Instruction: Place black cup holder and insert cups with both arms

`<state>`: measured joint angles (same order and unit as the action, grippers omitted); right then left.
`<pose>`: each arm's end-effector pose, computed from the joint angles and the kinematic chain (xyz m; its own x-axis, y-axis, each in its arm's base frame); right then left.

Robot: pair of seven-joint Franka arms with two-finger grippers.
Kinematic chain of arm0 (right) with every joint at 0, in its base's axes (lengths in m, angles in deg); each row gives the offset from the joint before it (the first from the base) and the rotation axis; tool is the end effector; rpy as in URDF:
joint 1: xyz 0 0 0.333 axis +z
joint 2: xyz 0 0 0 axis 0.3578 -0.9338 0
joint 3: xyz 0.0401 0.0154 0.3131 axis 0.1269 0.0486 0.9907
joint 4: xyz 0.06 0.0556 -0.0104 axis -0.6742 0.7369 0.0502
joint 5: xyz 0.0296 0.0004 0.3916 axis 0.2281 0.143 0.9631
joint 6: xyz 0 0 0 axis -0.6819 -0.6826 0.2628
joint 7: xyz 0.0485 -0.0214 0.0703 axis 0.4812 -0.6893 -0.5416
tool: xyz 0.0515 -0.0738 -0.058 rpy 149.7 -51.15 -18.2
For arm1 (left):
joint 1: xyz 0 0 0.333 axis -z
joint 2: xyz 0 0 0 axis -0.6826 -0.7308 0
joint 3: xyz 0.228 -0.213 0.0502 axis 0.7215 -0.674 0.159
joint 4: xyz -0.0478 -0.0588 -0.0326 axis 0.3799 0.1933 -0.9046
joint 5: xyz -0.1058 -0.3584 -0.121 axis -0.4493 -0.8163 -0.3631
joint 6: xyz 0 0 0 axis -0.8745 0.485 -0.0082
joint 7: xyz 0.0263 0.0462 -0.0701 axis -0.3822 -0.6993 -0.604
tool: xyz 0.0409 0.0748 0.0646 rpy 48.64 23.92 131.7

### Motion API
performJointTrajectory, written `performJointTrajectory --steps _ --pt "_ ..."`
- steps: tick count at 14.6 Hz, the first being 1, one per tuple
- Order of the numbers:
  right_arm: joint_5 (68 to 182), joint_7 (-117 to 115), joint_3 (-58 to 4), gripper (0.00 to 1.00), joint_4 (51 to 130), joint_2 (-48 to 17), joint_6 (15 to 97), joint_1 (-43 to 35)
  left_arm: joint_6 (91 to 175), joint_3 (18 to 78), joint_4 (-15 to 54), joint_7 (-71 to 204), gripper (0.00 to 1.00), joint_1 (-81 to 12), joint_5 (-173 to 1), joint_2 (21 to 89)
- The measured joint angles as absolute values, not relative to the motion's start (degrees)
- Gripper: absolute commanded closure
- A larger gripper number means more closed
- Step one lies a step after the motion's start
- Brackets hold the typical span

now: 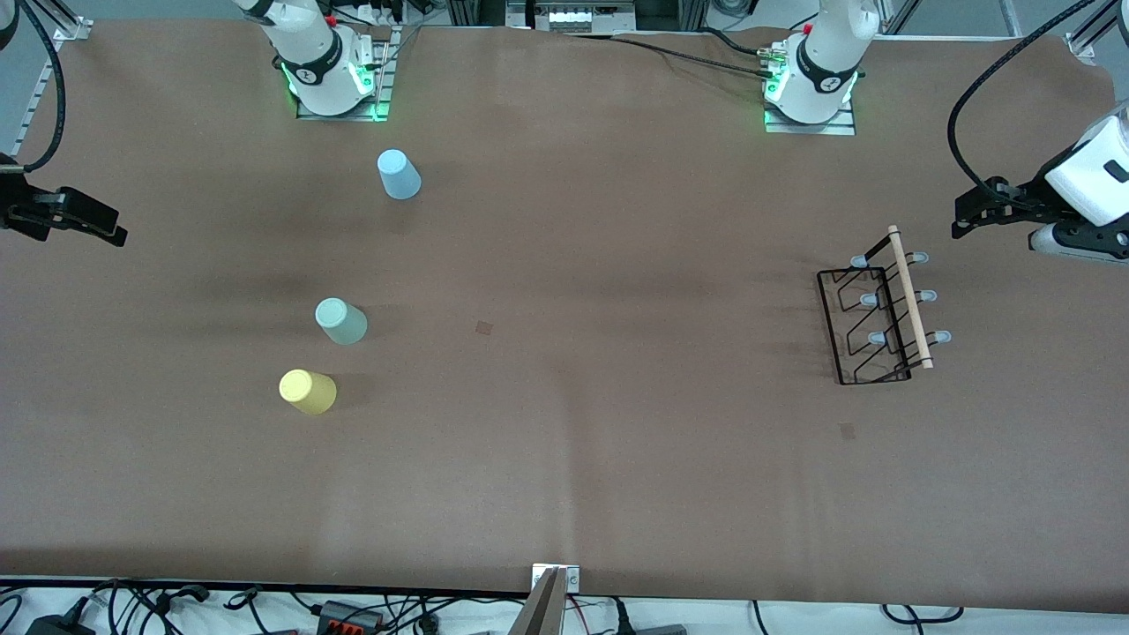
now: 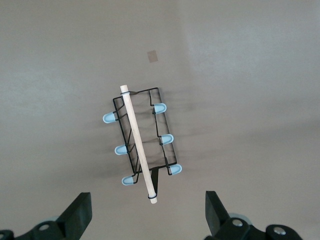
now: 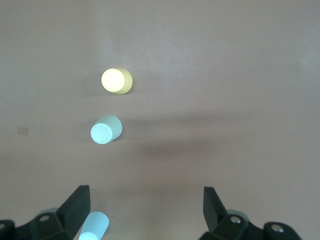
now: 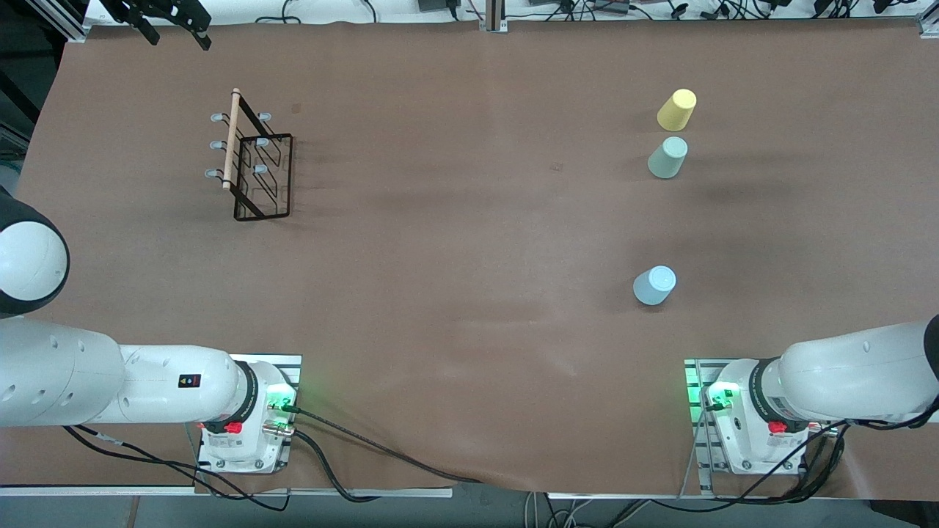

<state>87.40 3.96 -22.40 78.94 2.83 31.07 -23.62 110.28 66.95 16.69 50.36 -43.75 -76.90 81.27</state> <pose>0.5801 -0.0356 0.6001 0.9978 -0.0601 -0.0285 -0.0596 -0.9981 0.0165 0.5549 0.0118 0.5773 0.9887 -0.1455 -0.0366 -0.1452 -0.9893 0.0108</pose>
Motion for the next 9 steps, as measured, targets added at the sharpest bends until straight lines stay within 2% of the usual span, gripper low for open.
performJointTrajectory --steps 9 --pt "87.91 3.96 -21.92 0.0 78.95 2.41 31.04 -23.15 109.75 66.85 16.74 50.36 0.0 -43.71 -76.9 80.96"
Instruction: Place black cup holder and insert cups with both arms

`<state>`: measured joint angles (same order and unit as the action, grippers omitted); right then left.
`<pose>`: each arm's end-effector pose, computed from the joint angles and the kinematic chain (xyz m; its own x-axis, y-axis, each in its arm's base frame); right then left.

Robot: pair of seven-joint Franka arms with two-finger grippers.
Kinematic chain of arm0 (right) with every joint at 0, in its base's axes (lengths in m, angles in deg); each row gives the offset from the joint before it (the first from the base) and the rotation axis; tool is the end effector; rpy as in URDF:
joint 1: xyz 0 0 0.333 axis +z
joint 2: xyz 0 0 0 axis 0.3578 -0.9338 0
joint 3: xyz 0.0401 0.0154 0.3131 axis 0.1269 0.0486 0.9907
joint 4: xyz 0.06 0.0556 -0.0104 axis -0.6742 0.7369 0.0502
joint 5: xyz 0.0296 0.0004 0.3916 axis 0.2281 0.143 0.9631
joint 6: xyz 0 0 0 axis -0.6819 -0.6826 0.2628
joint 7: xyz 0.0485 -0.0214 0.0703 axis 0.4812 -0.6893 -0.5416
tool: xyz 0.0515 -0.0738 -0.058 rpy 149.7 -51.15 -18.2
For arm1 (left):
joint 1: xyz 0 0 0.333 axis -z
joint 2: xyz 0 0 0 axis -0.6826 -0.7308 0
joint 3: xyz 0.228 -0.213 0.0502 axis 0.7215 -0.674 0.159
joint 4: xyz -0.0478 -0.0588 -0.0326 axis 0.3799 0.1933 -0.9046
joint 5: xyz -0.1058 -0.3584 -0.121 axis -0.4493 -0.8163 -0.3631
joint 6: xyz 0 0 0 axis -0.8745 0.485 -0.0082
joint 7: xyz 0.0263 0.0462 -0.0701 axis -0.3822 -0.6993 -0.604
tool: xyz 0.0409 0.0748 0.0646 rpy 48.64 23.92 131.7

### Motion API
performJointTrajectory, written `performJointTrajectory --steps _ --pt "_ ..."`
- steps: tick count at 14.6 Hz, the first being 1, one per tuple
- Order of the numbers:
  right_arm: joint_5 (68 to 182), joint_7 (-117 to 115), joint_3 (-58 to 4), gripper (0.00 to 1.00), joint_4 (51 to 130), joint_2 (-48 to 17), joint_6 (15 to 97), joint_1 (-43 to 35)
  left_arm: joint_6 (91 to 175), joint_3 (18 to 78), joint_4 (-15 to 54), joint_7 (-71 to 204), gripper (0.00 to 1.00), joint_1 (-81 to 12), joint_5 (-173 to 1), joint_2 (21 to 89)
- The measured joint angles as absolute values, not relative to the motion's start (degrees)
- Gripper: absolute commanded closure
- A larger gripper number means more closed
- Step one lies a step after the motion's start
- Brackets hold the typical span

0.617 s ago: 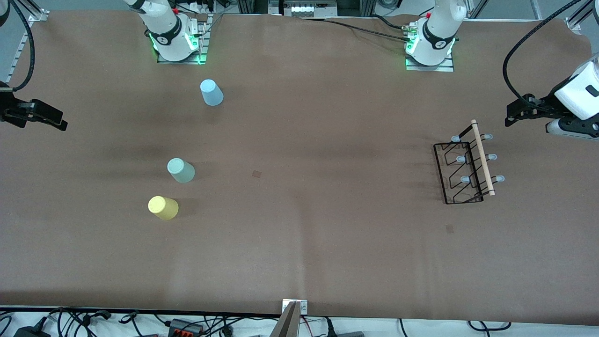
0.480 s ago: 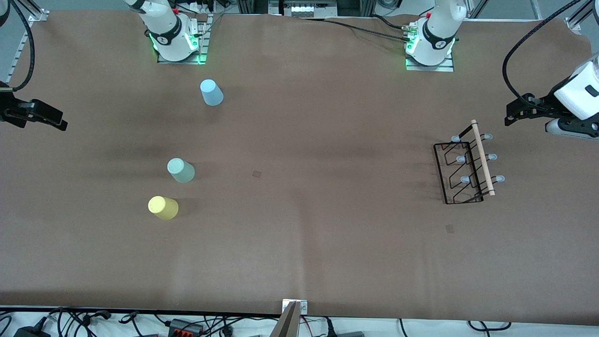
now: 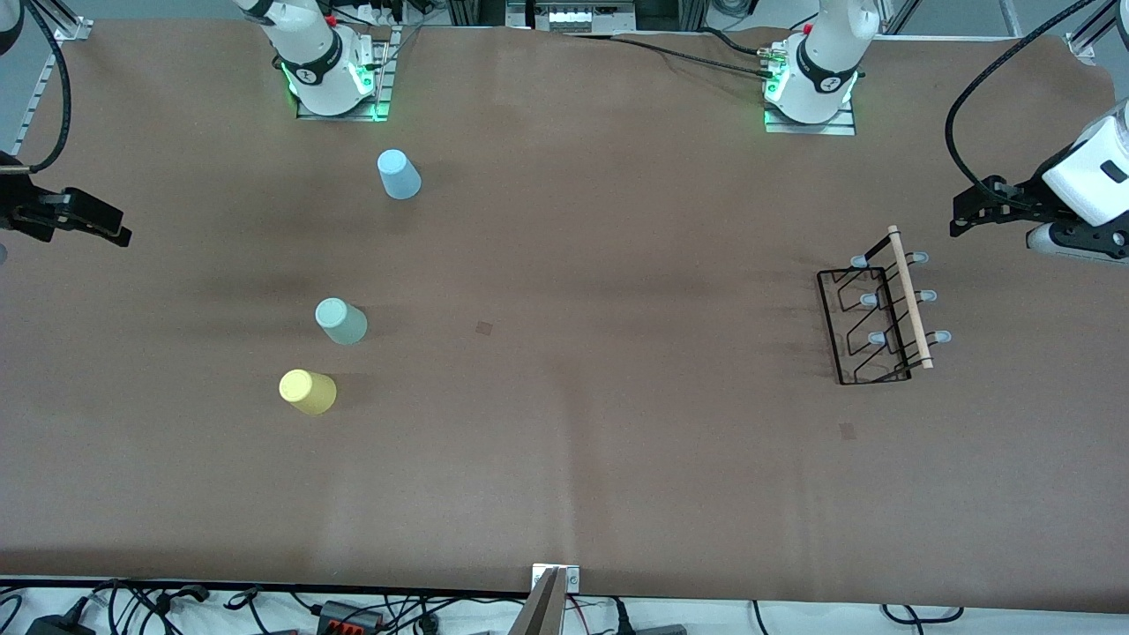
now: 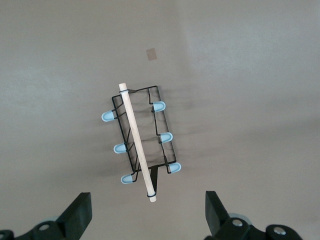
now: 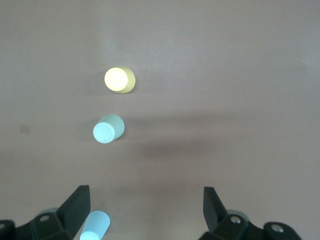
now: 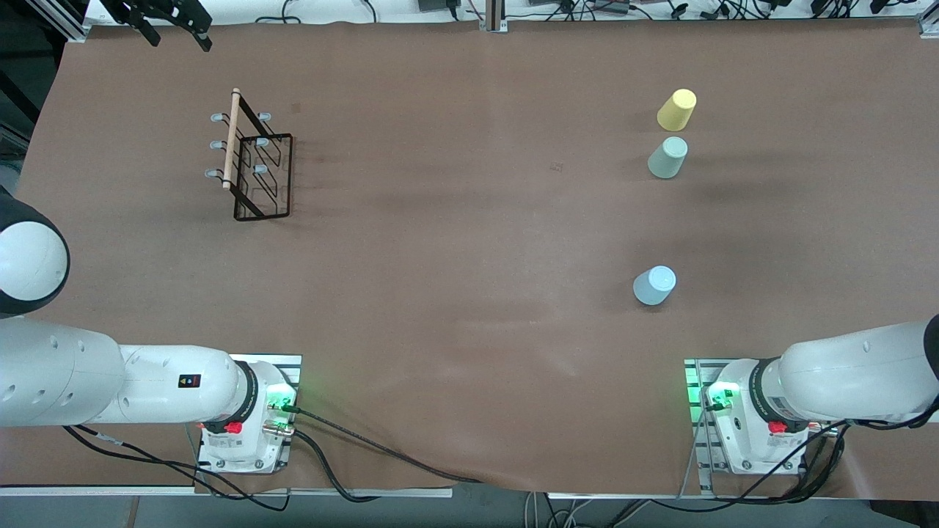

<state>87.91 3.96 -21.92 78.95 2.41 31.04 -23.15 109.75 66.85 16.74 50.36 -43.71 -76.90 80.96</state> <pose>0.5825 -0.0253 0.5957 0.9984 -0.0436 -0.0365 -0.0434 -0.9990 0.0069 0.5552 0.0104 0.5731 0.9876 -0.1479 -0.0519 -0.1474 -0.9890 0.0134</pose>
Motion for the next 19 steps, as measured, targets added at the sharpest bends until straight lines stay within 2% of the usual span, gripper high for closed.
performJointTrajectory --steps 6,8,10,14,17,19 --pt "90.76 3.84 -21.68 0.0 79.23 -1.41 30.34 -21.32 109.14 67.17 17.09 50.25 0.0 -47.75 -76.9 73.96" --pt "91.2 3.84 -21.63 0.0 80.09 -3.06 30.54 -19.53 112.45 67.21 17.62 50.24 0.0 -49.26 -76.9 70.88" --pt "91.27 4.12 -21.6 0.0 83.92 -3.5 35.18 -17.79 118.61 67.18 20.31 50.41 0.0 -49.54 -76.9 69.17" --pt "93.28 4.22 -21.6 0.0 96.54 -1.96 48.4 -17.01 126.65 66.53 27.34 52.18 0.04 -49.2 -76.9 68.84" --pt "93.64 6.82 -21.57 0.0 102.34 -1.35 54.29 -15.14 131.27 66.02 31.38 53.32 0.19 -48.59 -76.9 68.95" --pt "93.64 7.92 -21.55 0.0 106.15 -1.37 59.65 -13.69 134.17 65.96 34.27 53.65 0.35 -48.54 -76.9 69.01"
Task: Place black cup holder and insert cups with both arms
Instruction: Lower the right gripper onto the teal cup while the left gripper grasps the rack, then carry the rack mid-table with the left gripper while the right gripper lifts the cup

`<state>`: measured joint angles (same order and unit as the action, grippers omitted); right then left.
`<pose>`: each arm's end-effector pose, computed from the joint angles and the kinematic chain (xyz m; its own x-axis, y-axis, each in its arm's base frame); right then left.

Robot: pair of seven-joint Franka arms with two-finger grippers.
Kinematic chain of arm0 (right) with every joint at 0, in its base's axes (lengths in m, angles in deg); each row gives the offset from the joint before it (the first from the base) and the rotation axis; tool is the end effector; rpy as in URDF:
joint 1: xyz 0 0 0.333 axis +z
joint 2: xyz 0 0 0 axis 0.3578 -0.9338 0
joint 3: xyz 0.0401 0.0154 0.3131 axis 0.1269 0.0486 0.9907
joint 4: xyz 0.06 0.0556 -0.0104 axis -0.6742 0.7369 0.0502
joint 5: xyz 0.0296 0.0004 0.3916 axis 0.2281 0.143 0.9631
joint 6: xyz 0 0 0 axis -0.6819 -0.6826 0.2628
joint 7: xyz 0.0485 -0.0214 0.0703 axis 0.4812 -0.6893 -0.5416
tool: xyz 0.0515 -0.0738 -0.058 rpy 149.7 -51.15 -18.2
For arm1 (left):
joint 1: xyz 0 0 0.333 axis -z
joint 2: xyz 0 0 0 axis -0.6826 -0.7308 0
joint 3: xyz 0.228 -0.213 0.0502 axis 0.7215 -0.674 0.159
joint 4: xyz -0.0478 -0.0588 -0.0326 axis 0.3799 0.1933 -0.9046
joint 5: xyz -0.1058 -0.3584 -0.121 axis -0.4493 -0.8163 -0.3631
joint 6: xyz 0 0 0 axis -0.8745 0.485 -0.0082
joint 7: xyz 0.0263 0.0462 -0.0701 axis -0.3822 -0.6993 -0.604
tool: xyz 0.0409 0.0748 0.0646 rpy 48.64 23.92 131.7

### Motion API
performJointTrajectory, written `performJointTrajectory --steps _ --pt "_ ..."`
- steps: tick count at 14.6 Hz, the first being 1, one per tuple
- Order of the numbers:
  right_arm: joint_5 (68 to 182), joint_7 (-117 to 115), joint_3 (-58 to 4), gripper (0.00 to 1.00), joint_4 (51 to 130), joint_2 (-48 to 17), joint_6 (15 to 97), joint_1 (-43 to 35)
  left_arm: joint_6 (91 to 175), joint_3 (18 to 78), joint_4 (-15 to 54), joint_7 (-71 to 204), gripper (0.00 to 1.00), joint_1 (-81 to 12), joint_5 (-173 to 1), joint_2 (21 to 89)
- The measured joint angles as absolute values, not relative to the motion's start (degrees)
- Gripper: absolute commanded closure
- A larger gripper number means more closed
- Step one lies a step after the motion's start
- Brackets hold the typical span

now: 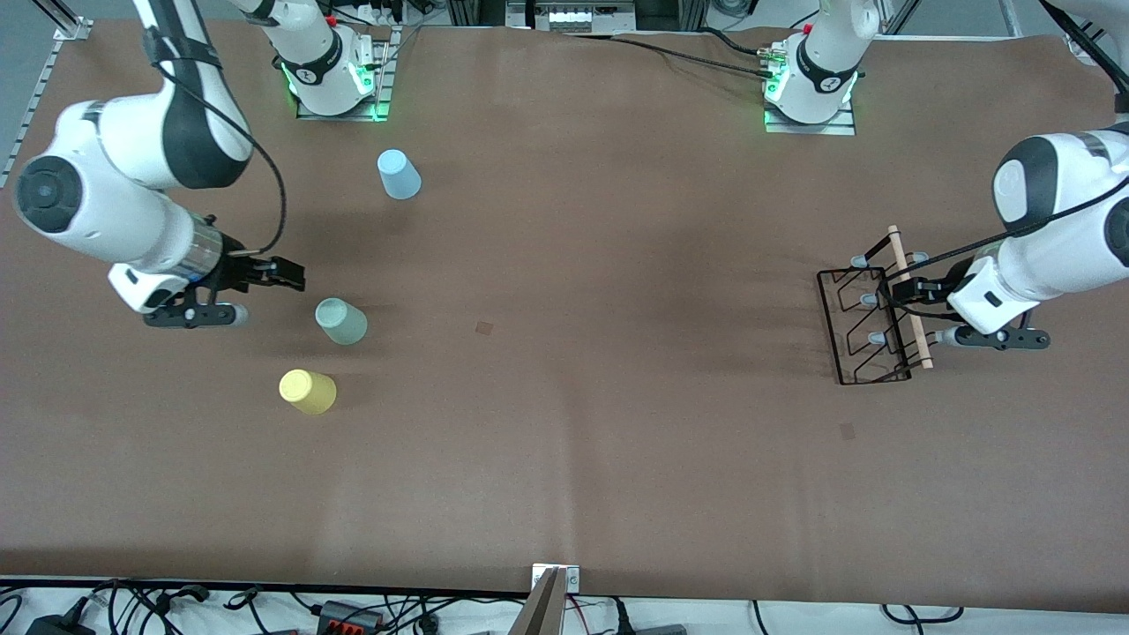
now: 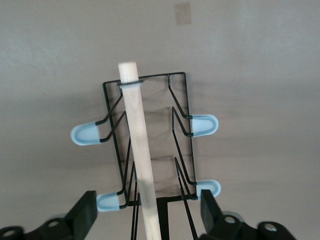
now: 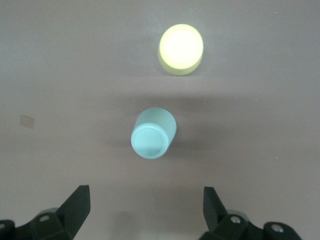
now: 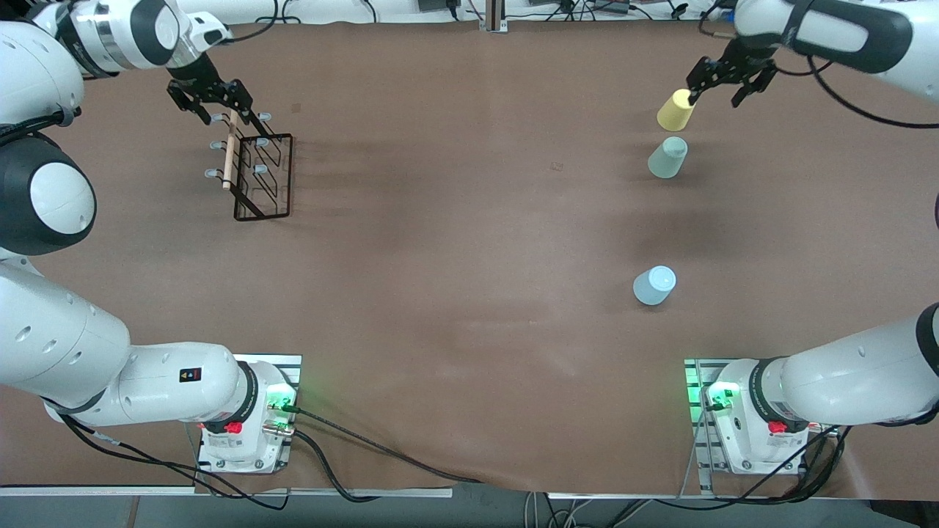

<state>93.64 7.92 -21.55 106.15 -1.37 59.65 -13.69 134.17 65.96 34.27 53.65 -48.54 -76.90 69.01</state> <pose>0.5719 0.0790 0.3758 0.9963 0.0133 -0.0849 0.0071 -0.9973 -0.0725 0.5734 0.0507 0.3454 0.9899 -0.0214 -0.1398 -0.0186 -0.9996 0.0208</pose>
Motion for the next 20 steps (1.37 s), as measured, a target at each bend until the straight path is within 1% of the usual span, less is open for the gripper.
performJointTrajectory --steps 2,4,5,7,9,10,15,17,20 --pt "93.64 8.07 -21.55 0.0 110.58 -1.58 66.3 -12.92 135.53 65.95 36.28 53.77 0.51 -48.55 -76.9 69.02" --pt "93.64 8.09 -21.55 0.0 113.96 -2.29 71.68 -12.42 135.74 65.96 37.22 53.79 0.64 -48.55 -76.9 69.08" --pt "93.64 8.09 -21.55 0.0 114.93 -2.8 73.79 -12.26 135.76 65.95 37.42 53.8 0.67 -48.55 -76.9 69.11" --pt "93.64 8.13 -21.55 0.0 116.09 -4.07 77.57 -12.08 135.79 65.95 37.59 53.79 0.8 -48.55 -76.9 69.21" --pt "93.64 8.13 -21.55 0.0 117.29 -5.23 80.6 -12.08 135.8 65.95 37.58 53.79 0.95 -48.55 -76.9 69.48" --pt "93.64 8.14 -21.55 0.0 117.85 -5.7 81.58 -12.07 135.79 65.95 37.59 53.82 0.98 -48.61 -76.9 69.7" --pt "93.65 10.24 -21.56 0.0 119.43 -7.51 86.26 -11.89 135.49 65.93 37.06 53.83 0.99 -48.61 -76.9 70.92" --pt "93.65 11.06 -21.56 0.0 119.53 -8.4 87.23 -11.51 131.79 65.2 34.52 53.82 0.99 -48.57 -76.9 71.41" --pt "93.65 11.37 -21.56 0.0 119.58 -9.56 87.63 -10.91 124.51 59.41 29.01 53.95 0.99 -48.41 -76.91 71.9"
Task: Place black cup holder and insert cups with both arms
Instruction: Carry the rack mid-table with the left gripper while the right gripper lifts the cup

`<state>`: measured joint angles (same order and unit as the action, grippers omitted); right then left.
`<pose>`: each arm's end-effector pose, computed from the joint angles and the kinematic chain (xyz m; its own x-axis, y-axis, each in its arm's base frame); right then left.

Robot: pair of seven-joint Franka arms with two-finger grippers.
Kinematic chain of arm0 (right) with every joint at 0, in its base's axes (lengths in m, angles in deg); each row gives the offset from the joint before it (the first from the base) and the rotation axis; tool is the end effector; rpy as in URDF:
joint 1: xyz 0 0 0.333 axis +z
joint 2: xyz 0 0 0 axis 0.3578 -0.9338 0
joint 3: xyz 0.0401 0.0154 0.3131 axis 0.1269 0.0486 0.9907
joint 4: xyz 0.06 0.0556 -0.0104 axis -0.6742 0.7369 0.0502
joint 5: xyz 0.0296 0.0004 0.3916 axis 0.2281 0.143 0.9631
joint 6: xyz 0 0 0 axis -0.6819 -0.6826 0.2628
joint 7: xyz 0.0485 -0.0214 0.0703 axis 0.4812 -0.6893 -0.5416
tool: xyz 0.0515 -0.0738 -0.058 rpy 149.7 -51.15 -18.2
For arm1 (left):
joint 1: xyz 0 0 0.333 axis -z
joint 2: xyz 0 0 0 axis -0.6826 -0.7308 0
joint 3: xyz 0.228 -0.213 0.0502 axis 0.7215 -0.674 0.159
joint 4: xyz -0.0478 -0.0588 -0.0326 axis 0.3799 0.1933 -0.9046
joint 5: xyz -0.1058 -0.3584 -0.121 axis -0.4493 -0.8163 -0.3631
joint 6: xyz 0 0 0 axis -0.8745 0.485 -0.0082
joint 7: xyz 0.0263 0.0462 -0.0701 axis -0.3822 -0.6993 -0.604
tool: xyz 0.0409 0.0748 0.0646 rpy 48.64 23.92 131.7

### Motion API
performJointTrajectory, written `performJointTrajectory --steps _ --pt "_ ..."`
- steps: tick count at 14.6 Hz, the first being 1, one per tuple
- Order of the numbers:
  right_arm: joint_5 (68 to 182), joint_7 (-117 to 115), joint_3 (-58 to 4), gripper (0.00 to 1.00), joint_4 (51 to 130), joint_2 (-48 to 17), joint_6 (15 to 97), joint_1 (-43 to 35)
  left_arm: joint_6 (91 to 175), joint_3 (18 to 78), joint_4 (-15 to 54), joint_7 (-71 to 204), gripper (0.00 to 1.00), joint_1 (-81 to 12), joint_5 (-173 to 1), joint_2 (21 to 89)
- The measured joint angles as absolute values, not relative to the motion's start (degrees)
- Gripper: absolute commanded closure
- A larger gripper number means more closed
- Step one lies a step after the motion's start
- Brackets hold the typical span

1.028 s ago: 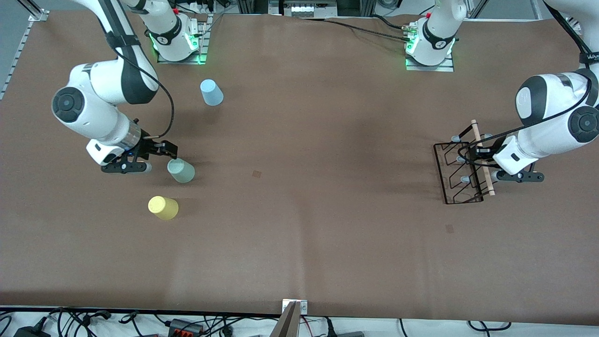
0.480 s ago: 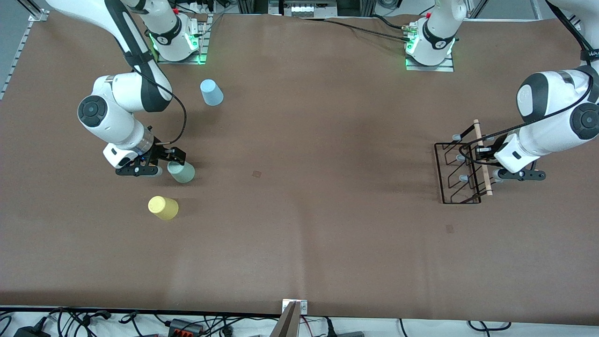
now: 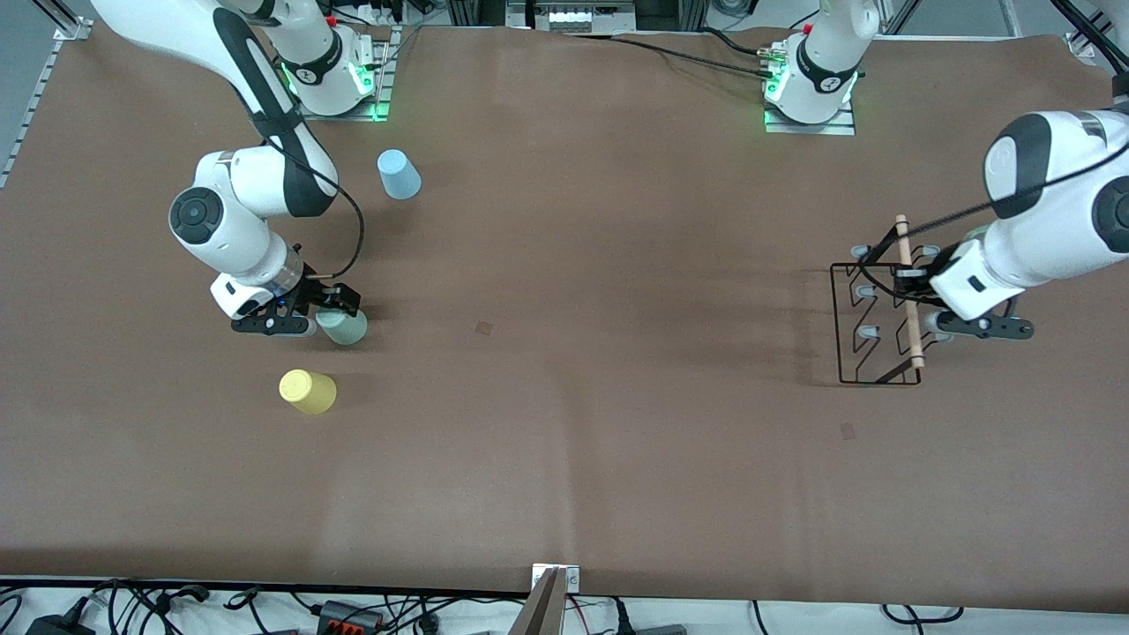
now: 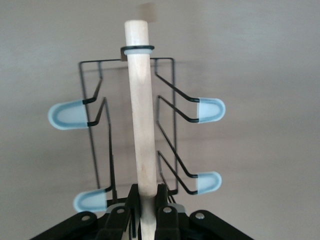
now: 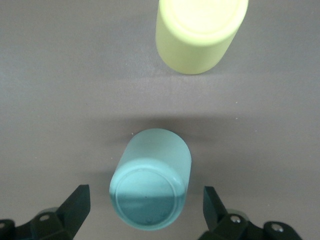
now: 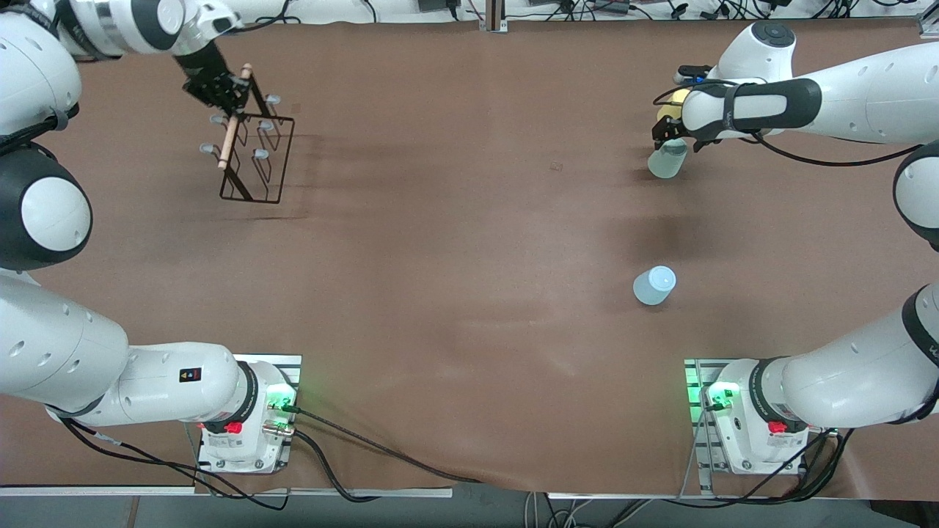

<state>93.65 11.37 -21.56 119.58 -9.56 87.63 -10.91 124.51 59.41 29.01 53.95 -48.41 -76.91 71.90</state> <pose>0.5437 0.0961 0.2385 0.9992 -0.0316 0.0236 -0.0302 -0.9979 -0.0577 0.5766 -0.0144 0.4035 0.9776 -0.1333 -0.1629 -0.1284 -0.9909 0.0404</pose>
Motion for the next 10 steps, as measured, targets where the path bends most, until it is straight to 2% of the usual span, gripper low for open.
performJointTrajectory --steps 5,6,10 --pt "93.65 11.5 -21.57 0.0 119.62 -10.67 87.87 -10.69 121.19 46.21 22.07 62.13 0.99 -46.61 -77.46 69.51" --pt "93.65 11.51 -21.57 0.03 119.69 -10.7 87.88 -10.68 121.19 44.5 20.26 67.56 0.99 -44.95 -77.59 68.15" --pt "93.65 11.56 -21.59 0.41 120.13 -10.73 88.02 -10.66 121.24 42.91 12.33 84.21 0.99 -34.09 -77.62 60.69"
